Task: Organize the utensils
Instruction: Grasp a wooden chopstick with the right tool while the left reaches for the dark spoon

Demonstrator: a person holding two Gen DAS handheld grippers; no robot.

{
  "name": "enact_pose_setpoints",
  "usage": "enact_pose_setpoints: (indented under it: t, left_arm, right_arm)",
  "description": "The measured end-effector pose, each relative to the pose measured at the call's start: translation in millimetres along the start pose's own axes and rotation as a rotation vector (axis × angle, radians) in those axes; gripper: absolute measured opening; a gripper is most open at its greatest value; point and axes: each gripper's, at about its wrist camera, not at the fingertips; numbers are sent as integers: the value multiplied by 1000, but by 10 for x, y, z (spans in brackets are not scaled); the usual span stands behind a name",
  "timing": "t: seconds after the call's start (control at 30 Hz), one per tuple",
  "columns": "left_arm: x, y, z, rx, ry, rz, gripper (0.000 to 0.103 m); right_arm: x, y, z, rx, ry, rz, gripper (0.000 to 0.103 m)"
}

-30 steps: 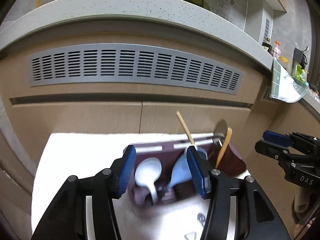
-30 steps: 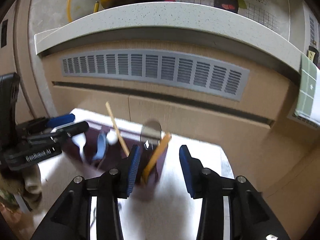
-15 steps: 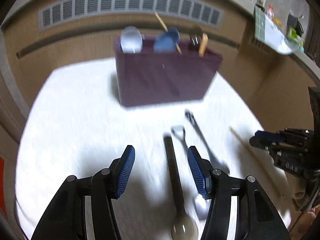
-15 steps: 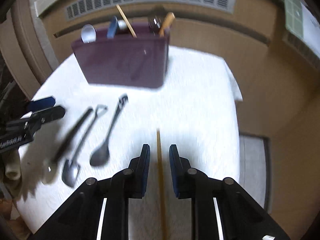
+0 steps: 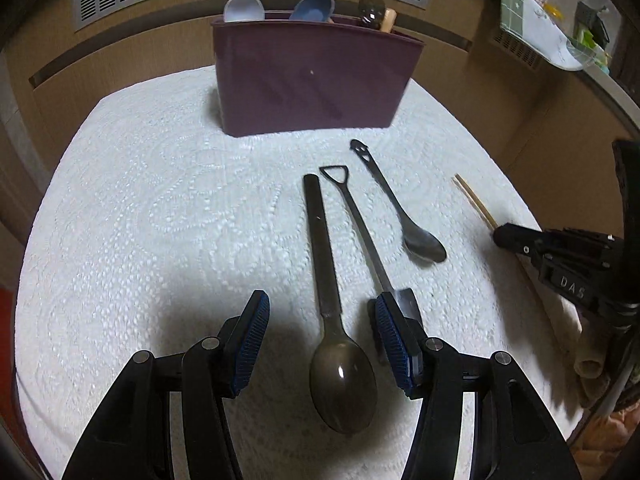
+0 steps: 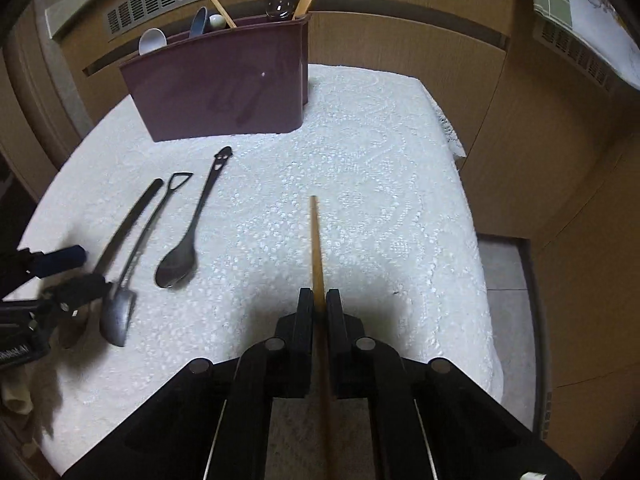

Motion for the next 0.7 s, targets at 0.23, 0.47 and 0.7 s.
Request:
enact_pose_setpoints:
  t: [0.23, 0.47, 0.7]
  left_arm:
    - [26, -91, 134, -92, 9, -41, 62]
    - [19, 38, 127, -120, -9, -119, 63]
    - [12, 201, -44, -99, -66, -198, 67]
  right_arm:
    - [180, -11, -72, -23, -48, -25, 6]
    - [227, 21, -90, -17, -59, -18, 6]
    - [194, 31, -99, -18, -43, -14, 6]
Point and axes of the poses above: each gripper's, at about its wrist camera, not at the fingertips, and x roughly against the way its jaws point, y to its left, z to its underside, and after that the axes turned 15 degrees about x, right-handed
